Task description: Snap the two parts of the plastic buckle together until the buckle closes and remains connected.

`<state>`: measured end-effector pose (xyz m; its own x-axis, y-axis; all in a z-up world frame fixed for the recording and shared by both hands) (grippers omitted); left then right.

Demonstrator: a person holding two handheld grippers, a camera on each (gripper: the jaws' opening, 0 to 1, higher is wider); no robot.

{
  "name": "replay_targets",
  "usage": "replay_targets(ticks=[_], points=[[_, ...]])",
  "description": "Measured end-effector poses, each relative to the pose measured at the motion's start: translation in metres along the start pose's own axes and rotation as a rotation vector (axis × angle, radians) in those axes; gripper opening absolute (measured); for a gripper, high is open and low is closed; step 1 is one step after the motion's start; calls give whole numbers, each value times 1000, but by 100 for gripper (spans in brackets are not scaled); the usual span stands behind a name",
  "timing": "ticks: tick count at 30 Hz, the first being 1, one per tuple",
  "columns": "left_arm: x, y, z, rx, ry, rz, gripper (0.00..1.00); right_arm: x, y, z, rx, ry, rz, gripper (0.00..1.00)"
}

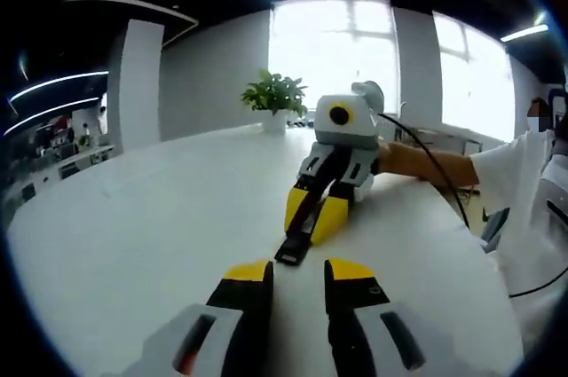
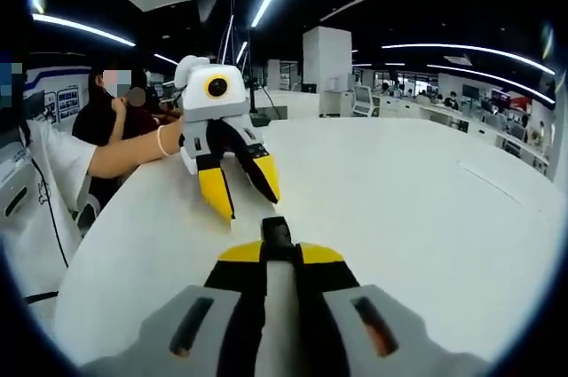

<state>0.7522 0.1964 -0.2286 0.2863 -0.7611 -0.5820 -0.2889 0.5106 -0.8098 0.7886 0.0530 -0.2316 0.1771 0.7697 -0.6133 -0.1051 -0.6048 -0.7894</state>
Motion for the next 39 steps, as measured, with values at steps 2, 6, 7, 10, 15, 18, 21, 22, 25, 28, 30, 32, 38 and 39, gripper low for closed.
replay_targets(ticks=[2, 6, 7, 10, 15, 18, 21, 22, 25, 28, 30, 32, 38, 39], points=[[-1, -1, 2, -6, -7, -5, 22, -1, 0, -11, 4, 9, 8, 11], [-1, -1, 3, -13, -14, -3, 22, -2, -1, -26, -11, 17, 15, 11], [-1, -1, 3, -11, -16, -1, 22, -2, -3, -31, -17, 18, 18, 11], [-1, 0, 4, -10, -23, 3, 22, -1, -6, -42, -45, 28, 24, 11], [-1, -1, 5, -15, -24, -2, 22, 2, -9, -65, -28, 51, 19, 11], [-1, -2, 5, -17, -28, -2, 22, 5, -11, -76, -18, 63, 25, 11], [-1, -3, 5, -16, -25, -8, 22, 10, -13, -89, -6, 84, 52, 11], [-1, -3, 5, -15, -26, -9, 22, 11, -13, -92, -7, 86, 55, 11], [-1, -3, 5, -13, -29, -7, 22, 16, -16, -103, 3, 75, 65, 11], [0, -3, 5, -10, -30, -3, 22, 19, -18, -111, 5, 66, 66, 11], [1, -3, 5, -8, -32, 2, 22, 20, -19, -116, 10, 65, 62, 11], [2, -2, 5, -5, -35, 9, 22, 21, -20, -118, 8, 60, 57, 11], [5, 1, 5, 8, -47, 37, 22, 23, -17, -120, -8, 29, 56, 11], [5, 1, 5, 9, -47, 41, 22, 23, -17, -121, -11, 30, 47, 11]])
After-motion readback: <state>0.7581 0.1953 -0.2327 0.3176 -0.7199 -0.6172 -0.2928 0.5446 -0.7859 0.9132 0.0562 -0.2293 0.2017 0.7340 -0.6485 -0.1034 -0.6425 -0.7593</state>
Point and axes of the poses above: the point that each gripper's makers call its tool centre point, and the gripper's own axes: x roughly forward along the fingers, z roughly to its left, y roughly out of its underside, the point moved 6 cm from there along -x, roughly backward along the fingers, and after that the axes turned 15 degrees about z, right-handed, at the moved point
